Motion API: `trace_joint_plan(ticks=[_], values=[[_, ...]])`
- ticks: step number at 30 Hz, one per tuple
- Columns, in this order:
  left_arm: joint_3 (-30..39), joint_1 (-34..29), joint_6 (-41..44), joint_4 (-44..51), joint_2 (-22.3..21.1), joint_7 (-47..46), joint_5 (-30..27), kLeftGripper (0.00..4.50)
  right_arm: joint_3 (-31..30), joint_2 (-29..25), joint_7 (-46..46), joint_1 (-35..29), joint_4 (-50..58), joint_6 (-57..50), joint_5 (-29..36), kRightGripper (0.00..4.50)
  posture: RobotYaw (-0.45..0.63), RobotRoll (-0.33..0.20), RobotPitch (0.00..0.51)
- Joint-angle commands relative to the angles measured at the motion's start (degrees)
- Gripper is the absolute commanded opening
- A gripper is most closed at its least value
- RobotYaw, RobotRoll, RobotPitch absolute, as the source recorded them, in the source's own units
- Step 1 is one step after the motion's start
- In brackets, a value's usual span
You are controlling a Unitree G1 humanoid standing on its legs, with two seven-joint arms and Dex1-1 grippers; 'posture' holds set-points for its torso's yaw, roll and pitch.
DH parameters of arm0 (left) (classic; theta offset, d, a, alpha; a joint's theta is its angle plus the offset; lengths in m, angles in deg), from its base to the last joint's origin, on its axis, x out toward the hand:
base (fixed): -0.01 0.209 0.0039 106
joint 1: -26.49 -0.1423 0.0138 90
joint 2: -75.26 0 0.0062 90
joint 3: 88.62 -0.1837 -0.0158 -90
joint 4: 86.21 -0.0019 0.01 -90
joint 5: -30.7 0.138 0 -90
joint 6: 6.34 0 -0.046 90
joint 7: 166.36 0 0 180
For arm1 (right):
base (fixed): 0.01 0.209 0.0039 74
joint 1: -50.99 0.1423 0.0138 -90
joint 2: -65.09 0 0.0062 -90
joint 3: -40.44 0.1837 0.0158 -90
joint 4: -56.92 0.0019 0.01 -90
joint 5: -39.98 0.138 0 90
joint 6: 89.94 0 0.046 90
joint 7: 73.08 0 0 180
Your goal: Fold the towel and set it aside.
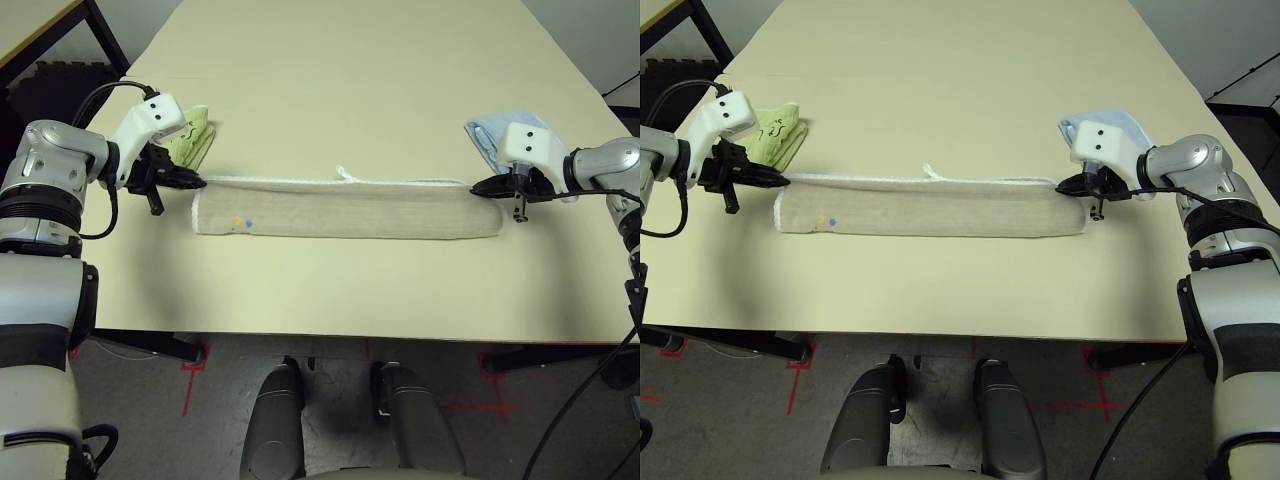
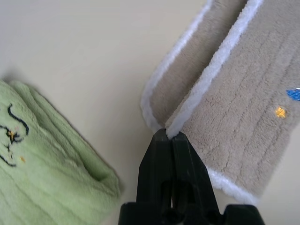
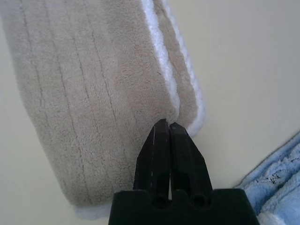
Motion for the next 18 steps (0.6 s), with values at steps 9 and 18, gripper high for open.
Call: trace_joint_plan(ticks=[9, 18], values=[[0.9, 0.9, -0.8, -3.3, -0.4, -2.8, 4.5, 0.04, 0.7, -1.1, 3.4, 0.0, -1.7, -2.0, -3.8, 0.00, 0.00, 0.000, 0.198], [0.9, -0.2, -0.1, -3.1, -0.8, -1.4, 5.9, 1.01, 1.5, 0.2, 8.2, 0.1, -1.7, -1.7, -4.5, 1.47, 0.00, 0.000, 0.198]])
